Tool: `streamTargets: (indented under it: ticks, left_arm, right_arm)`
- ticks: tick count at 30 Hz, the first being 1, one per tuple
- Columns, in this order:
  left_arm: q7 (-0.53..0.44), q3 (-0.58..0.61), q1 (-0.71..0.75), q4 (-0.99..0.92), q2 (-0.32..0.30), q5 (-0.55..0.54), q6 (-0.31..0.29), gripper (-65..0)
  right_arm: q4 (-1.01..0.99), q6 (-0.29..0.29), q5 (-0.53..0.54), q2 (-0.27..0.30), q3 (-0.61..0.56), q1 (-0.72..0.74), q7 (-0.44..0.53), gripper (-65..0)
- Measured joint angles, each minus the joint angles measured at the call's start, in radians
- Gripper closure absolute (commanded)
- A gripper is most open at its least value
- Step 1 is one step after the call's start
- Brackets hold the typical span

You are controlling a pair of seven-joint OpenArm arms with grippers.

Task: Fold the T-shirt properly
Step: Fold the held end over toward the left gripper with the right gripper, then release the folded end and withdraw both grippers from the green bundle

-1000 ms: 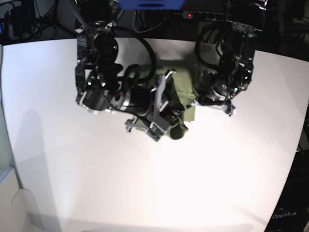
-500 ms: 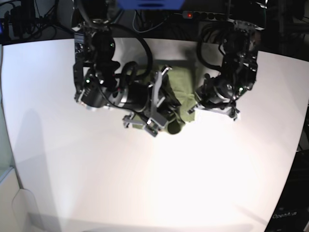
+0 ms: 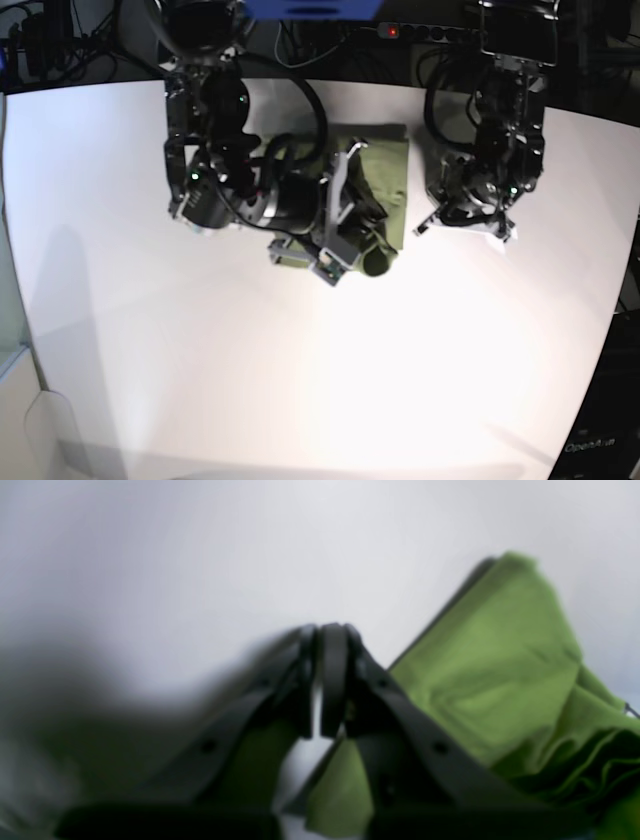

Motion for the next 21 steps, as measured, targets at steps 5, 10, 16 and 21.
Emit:
streamTargets:
  ticks: [5, 10, 16, 21]
  left_arm:
    - [-0.008, 0.0, 0.0, -0.004, 0.0, -0.007, -0.004, -2.3]
    - [-0.002, 0.0, 0.0, 0.003, 0.0, -0.002, -0.003, -2.3]
    - [0.003, 0.0, 0.001, 0.003, 0.0, -0.005, -0.003, -2.3]
    - [0.002, 0.0, 0.001, 0.003, 0.0, -0.005, -0.003, -2.3]
  right_arm:
    - [-0.011, 0.0, 0.008, 0.0, -0.034, 0.007, 0.0, -0.7]
    - [-0.119, 0.0, 0.003, 0.001, -0.033, 0.013, 0.047, -0.7]
    - [-0.167, 0.0, 0.001, 0.001, -0.034, 0.018, 0.053, -2.0]
    - [-0.17, 0.0, 0.003, 0.0, -0.034, 0.021, 0.052, -22.9]
